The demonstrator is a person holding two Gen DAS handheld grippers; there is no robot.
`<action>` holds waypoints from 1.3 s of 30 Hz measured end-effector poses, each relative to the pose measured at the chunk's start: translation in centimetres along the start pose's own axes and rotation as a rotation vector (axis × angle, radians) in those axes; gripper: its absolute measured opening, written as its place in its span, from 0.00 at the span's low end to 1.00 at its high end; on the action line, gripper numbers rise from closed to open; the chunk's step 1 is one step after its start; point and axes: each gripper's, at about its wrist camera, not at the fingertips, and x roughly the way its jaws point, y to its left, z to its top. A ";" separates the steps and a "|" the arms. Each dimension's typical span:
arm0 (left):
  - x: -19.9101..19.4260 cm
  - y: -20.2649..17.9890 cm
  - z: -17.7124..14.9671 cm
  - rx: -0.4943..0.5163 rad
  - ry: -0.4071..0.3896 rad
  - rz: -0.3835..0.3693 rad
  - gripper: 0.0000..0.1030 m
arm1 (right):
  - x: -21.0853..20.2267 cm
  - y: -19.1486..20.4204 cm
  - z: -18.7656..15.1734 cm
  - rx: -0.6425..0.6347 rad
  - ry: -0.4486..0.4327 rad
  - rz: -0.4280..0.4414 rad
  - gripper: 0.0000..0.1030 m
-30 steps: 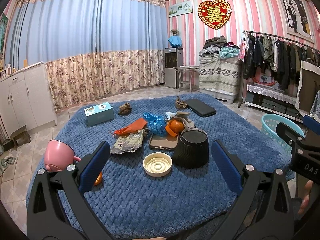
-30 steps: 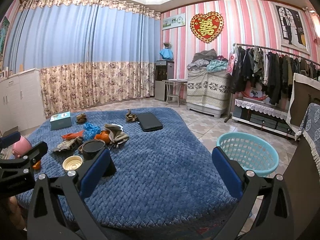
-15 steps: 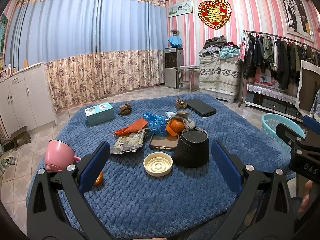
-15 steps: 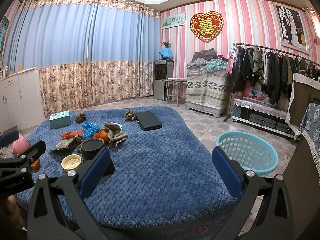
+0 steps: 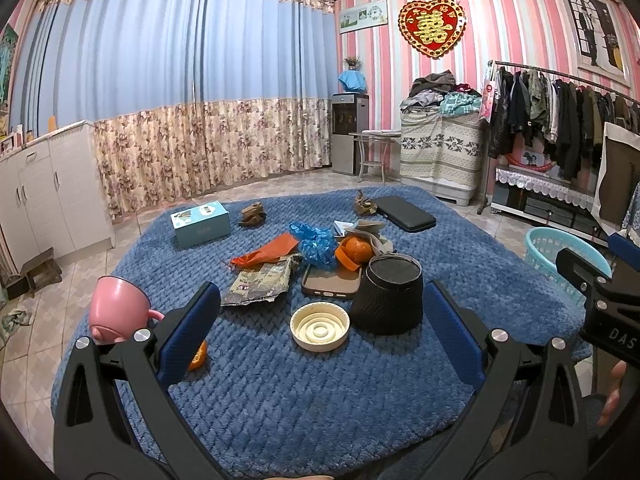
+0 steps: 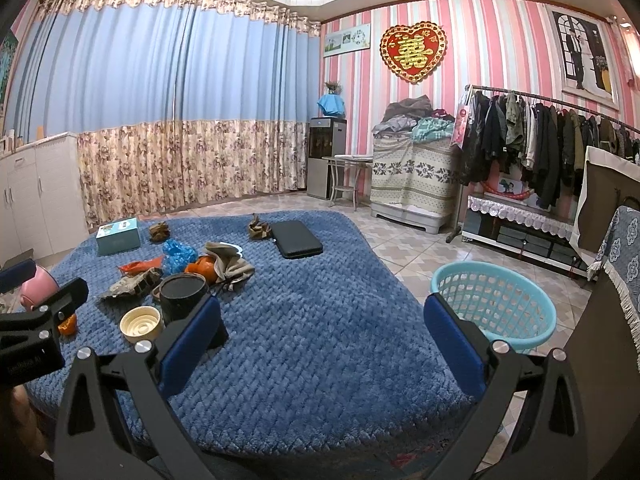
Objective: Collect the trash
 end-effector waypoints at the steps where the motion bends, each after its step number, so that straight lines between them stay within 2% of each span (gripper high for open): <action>1: -0.1 -0.1 0.0 0.000 -0.001 0.000 0.95 | 0.0 0.1 0.0 0.000 0.000 0.000 0.96; 18: 0.0 0.1 0.4 0.001 0.001 0.003 0.95 | 0.1 -0.3 -0.5 0.005 0.001 -0.012 0.96; 22: 0.8 0.9 0.2 0.006 0.012 0.006 0.95 | 0.6 -0.8 -1.3 0.006 0.010 -0.020 0.96; 27: 3.3 2.7 -1.7 -0.001 0.039 0.018 0.95 | 1.6 -0.9 -1.8 0.012 0.012 -0.021 0.96; 32: 5.3 3.7 -2.8 -0.002 0.081 0.052 0.95 | 3.3 -0.8 -2.1 0.013 0.058 0.002 0.96; 35: 6.3 5.3 -3.2 -0.004 0.094 0.091 0.95 | 4.8 -0.2 -2.4 0.001 0.146 0.000 0.96; 38: 6.8 6.8 -3.6 -0.012 0.104 0.117 0.95 | 5.5 0.3 -2.7 0.013 0.153 0.002 0.96; 39: 7.1 7.5 -3.9 -0.020 0.112 0.129 0.95 | 5.6 0.5 -2.7 0.005 0.146 -0.024 0.96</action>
